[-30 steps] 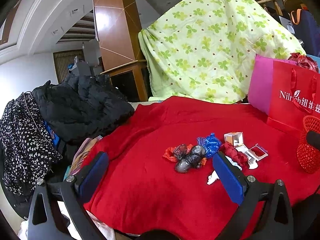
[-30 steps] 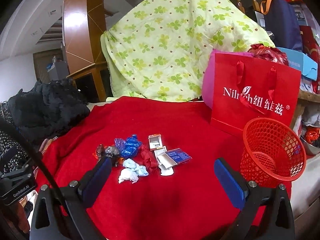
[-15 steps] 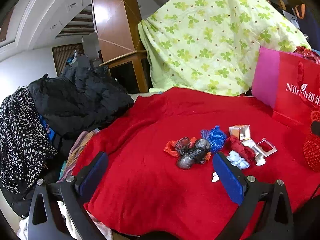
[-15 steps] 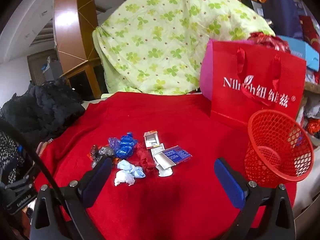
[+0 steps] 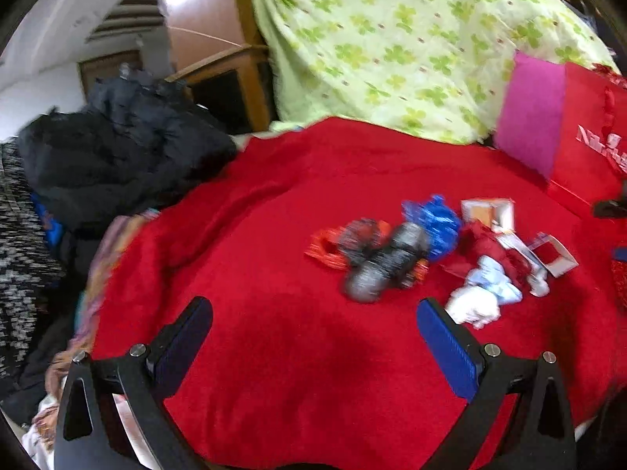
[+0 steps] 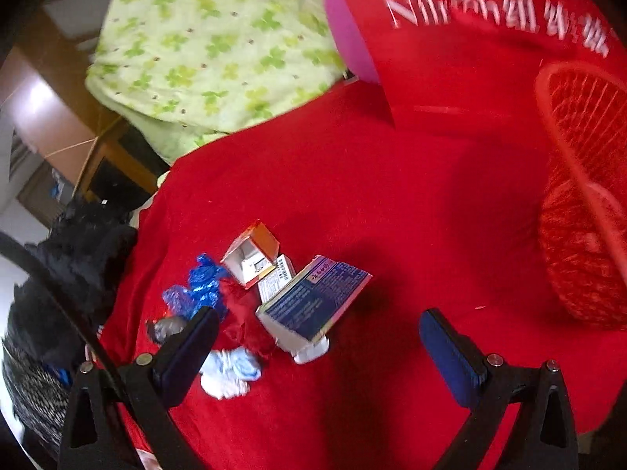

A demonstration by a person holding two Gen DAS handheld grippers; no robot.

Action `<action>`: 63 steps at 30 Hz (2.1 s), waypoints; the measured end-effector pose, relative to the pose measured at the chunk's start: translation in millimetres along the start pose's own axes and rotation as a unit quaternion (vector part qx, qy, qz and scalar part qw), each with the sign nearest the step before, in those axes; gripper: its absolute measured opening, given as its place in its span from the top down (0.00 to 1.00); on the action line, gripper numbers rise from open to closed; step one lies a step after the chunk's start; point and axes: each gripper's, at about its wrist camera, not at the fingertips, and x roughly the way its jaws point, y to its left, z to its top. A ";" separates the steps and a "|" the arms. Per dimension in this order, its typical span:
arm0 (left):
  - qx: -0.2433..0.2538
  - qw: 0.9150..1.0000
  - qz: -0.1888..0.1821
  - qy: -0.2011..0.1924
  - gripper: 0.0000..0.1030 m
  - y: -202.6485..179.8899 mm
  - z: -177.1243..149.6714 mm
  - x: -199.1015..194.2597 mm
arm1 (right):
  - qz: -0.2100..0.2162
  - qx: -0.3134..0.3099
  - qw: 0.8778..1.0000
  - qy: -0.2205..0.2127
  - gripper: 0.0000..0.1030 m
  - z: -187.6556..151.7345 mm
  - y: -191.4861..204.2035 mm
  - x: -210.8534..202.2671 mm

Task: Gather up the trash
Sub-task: 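Grasp the blue medicine box with the right tool while the left tool reaches the white tissue, then grasp the white tissue with the left tool while the right tool carries the box to the basket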

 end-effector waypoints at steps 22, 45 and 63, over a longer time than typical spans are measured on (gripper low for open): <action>0.114 0.974 -0.154 0.118 0.18 -126.0 -5.5 103.0 | 0.020 0.025 0.990 0.141 0.31 9.9 -11.5 113.7; 0.067 0.982 -0.174 0.040 0.62 -86.4 16.1 -3.4 | 0.132 -0.110 0.976 -0.134 0.32 16.3 2.4 -43.0; 0.188 0.926 -0.323 -0.049 0.61 -273.2 69.7 -95.7 | 0.074 -0.006 0.928 -0.365 0.30 26.3 -140.2 -199.9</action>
